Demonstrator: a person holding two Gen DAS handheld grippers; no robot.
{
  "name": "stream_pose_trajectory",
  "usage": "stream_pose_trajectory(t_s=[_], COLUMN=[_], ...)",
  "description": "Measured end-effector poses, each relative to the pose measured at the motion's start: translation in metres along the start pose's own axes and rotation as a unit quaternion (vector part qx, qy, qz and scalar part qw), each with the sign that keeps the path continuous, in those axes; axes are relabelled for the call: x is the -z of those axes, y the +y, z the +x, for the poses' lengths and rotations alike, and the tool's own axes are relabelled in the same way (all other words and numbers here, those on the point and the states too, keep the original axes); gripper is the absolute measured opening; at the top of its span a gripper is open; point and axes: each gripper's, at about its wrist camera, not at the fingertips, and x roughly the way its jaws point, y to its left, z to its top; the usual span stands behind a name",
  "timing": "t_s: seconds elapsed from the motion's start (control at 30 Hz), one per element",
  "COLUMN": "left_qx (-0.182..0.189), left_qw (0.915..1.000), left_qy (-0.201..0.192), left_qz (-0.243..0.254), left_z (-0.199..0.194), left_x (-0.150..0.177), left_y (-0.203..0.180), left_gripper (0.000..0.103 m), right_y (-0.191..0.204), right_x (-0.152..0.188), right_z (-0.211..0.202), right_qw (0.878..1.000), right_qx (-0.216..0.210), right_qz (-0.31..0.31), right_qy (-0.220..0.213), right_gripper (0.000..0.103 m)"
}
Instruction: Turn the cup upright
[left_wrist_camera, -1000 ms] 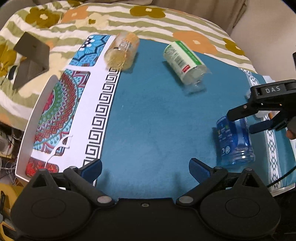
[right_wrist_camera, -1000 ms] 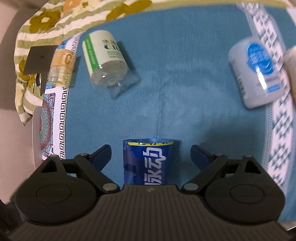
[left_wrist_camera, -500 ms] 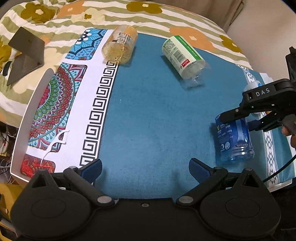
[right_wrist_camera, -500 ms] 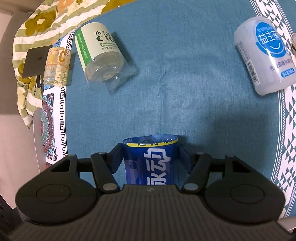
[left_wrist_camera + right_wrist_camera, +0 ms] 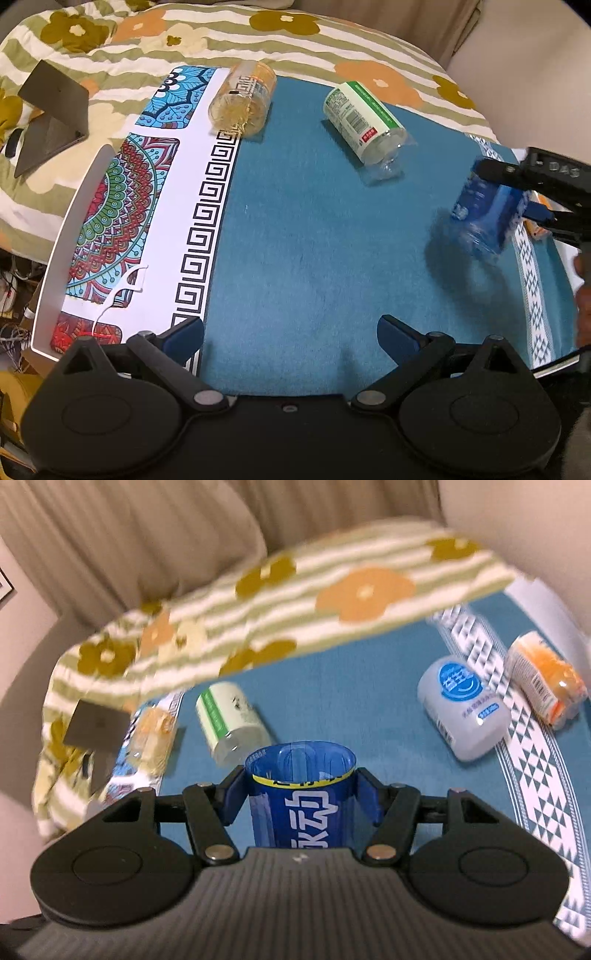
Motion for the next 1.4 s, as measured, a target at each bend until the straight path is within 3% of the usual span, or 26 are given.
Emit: stream_pose_trajectory(t_s=[0.2, 0.43, 0.83, 0.97, 1.03, 1.23, 1.4], left_qx=[-0.006, -0.022, -0.027, -0.027, -0.029, -0.038, -0.054], left_qw=[0.9995, 0.9979, 0.9976, 0.9978, 0.9977, 0.997, 0.9941], left_qy=[-0.026, -0.051, -0.053, -0.053, -0.055, -0.061, -0.085], left_qz=[0.019, 0.032, 0.035, 0.03, 0.029, 0.026, 0.041], left_z=[0.003, 0.004, 0.003, 0.003, 0.002, -0.005, -0.025], left_x=[0.011, 0.019, 0.022, 0.022, 0.022, 0.022, 0.016], left_y=[0.004, 0.007, 0.002, 0.0, -0.002, -0.008, -0.022], left_gripper=[0.102, 0.102, 0.102, 0.102, 0.102, 0.102, 0.102], right_y=[0.001, 0.007, 0.02, 0.021, 0.019, 0.018, 0.019], right_x=[0.03, 0.056, 0.076, 0.075, 0.074, 0.067, 0.053], right_z=[0.007, 0.017, 0.006, 0.007, 0.006, 0.005, -0.023], right_qw=[0.993, 0.983, 0.98, 0.982, 0.983, 0.986, 0.988], right_qx=[0.009, 0.015, 0.029, 0.03, 0.026, 0.028, 0.027], right_qz=[-0.048, -0.09, -0.142, -0.138, -0.135, -0.135, -0.137], right_qy=[-0.106, -0.157, -0.137, -0.124, -0.125, -0.095, -0.072], right_gripper=[0.078, 0.079, 0.081, 0.099, 0.103, 0.103, 0.103])
